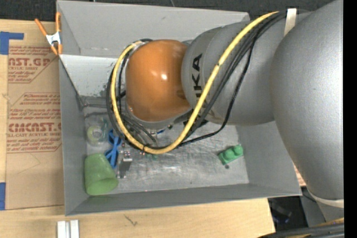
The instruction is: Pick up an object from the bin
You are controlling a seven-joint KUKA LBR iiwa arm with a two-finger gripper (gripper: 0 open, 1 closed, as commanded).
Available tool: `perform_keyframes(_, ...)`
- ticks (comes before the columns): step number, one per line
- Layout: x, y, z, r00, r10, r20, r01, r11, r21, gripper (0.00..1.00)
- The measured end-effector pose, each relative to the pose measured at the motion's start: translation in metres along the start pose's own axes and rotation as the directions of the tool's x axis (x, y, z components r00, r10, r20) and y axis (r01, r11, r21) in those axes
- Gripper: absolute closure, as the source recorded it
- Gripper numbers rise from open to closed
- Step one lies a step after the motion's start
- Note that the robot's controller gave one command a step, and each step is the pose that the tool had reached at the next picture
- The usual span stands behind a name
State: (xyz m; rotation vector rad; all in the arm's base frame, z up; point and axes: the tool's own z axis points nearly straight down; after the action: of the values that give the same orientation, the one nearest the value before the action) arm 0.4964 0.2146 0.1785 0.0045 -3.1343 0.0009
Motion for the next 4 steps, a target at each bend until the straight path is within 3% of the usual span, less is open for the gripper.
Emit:
perform_keyframes(1,-0.004,-0.010,0.106,0.977,-0.212,0.017,0.212,0.977,-0.003,0.00)
perform_keyframes(2,-0.006,-0.009,0.102,0.977,-0.211,0.024,0.212,0.977,-0.004,1.00)
perform_keyframes(3,0.004,0.015,0.097,0.828,-0.561,0.013,0.560,0.828,0.021,1.00)
perform_keyframes(4,-0.035,0.030,0.102,0.549,-0.836,0.009,0.836,0.549,0.006,1.00)
